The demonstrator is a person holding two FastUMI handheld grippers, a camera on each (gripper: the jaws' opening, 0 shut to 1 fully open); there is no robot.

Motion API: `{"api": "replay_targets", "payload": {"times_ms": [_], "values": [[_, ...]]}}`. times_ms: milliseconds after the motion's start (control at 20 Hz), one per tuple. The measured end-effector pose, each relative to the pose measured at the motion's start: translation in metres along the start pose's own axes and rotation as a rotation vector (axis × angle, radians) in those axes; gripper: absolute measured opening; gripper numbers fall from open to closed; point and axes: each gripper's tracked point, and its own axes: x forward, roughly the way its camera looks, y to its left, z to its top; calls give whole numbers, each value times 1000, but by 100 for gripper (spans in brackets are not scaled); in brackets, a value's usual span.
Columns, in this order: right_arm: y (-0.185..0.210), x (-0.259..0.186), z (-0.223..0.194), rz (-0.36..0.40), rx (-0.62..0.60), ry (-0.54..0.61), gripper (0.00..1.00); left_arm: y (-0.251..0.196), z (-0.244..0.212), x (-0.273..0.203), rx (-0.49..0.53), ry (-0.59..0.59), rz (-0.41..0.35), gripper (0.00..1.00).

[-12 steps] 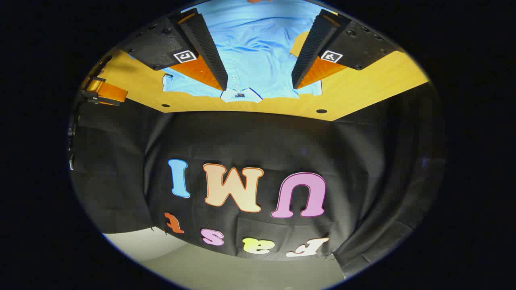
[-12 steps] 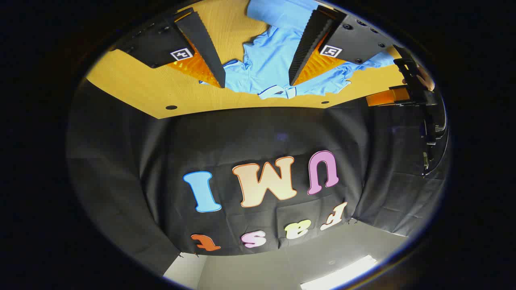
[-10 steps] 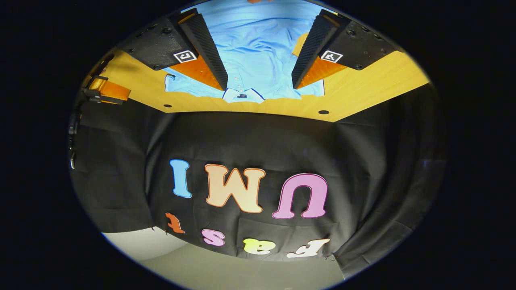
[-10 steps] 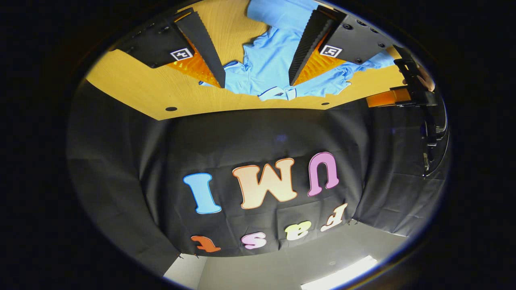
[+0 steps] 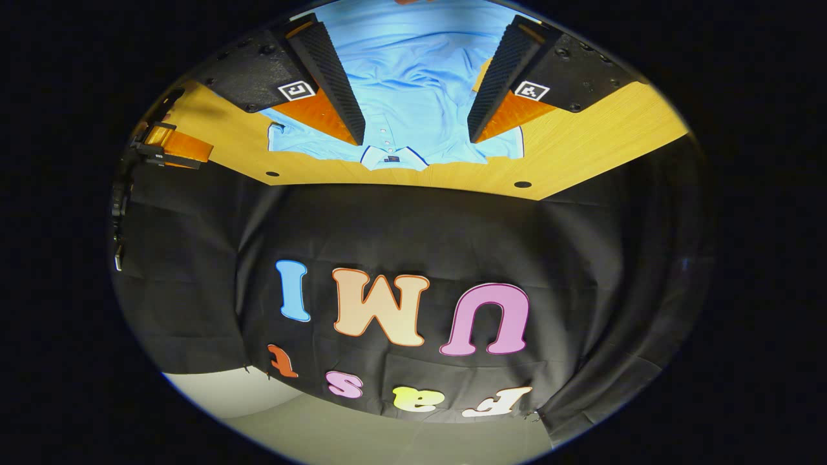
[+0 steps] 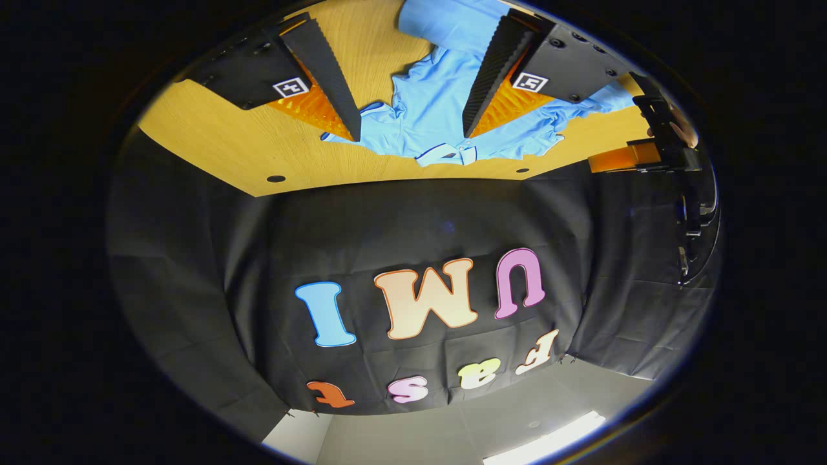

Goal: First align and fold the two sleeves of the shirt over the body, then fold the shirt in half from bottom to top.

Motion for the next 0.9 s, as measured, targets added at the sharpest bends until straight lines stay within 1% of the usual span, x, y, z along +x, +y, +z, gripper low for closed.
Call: {"api": "replay_targets", "payload": {"times_ms": [250,550,600,750,900], "values": [[1,2,-5,0,-3,16,98,-3,2,0,-3,1,-11,95],[-1,16,-17,-10,-11,70,98,-3,1,-5,-2,21,-30,95],[-2,23,-15,-14,-5,75,98,-5,3,-6,-14,19,-40,95],[-10,43,-15,-24,-7,136,98,-13,8,-11,-38,20,-79,95],[-21,69,-7,-41,-72,195,98,-13,14,-12,-31,9,-97,95]]}}
